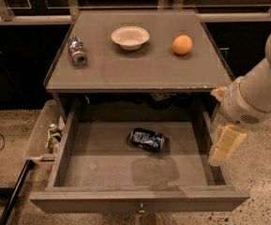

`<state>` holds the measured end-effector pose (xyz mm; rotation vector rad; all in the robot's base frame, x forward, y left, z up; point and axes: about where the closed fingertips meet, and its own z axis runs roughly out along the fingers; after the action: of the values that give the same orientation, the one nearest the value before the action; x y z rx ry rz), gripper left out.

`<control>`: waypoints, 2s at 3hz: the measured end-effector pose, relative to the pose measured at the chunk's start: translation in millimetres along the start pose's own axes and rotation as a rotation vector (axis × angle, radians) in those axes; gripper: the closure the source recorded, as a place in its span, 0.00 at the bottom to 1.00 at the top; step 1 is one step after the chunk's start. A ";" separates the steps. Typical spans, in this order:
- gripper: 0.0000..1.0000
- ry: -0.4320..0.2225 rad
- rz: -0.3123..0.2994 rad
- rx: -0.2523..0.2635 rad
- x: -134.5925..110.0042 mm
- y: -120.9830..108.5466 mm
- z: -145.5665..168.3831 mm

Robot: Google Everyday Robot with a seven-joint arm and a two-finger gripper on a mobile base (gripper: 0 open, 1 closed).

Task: Pick pepsi can from top drawer and place on counter

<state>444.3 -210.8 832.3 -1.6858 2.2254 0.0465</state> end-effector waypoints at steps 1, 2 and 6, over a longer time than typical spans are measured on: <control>0.00 -0.108 0.058 -0.060 -1.5 7.8 71.0; 0.00 -0.228 0.052 -0.106 -26.1 8.2 158.5; 0.00 -0.444 0.062 -0.064 -57.8 -22.2 229.1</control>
Offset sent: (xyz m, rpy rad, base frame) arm 0.0439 0.0856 -0.1647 0.3627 0.0544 0.0335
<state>536.6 -110.4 638.1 -1.4625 1.9536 0.4646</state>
